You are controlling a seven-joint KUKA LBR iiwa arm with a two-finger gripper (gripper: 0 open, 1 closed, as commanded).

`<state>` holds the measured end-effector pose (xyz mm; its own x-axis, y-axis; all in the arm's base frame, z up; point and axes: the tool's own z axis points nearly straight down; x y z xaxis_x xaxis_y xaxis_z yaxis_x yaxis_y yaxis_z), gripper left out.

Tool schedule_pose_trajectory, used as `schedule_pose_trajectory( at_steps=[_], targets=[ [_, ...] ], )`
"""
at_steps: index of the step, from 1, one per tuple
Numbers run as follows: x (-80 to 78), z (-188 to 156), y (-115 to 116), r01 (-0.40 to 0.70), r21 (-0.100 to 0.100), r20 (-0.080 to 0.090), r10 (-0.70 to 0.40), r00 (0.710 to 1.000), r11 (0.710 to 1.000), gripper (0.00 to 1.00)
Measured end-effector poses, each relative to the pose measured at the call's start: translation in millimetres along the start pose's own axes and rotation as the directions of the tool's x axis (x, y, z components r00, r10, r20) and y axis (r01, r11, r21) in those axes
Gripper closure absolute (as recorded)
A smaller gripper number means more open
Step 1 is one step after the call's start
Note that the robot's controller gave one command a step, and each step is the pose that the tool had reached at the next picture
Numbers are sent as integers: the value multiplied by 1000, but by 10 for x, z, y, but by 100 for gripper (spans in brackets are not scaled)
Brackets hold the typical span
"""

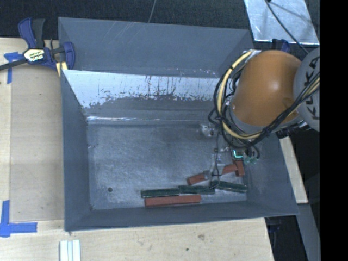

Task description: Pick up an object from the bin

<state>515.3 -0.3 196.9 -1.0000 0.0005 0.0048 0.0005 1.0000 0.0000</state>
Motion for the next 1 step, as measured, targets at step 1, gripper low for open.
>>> schedule_pose_trajectory(
  at_steps=[1],
  targets=[
    [20, 429, -155, 49, 1, 15, -49, 999, 999, 0]
  ],
)
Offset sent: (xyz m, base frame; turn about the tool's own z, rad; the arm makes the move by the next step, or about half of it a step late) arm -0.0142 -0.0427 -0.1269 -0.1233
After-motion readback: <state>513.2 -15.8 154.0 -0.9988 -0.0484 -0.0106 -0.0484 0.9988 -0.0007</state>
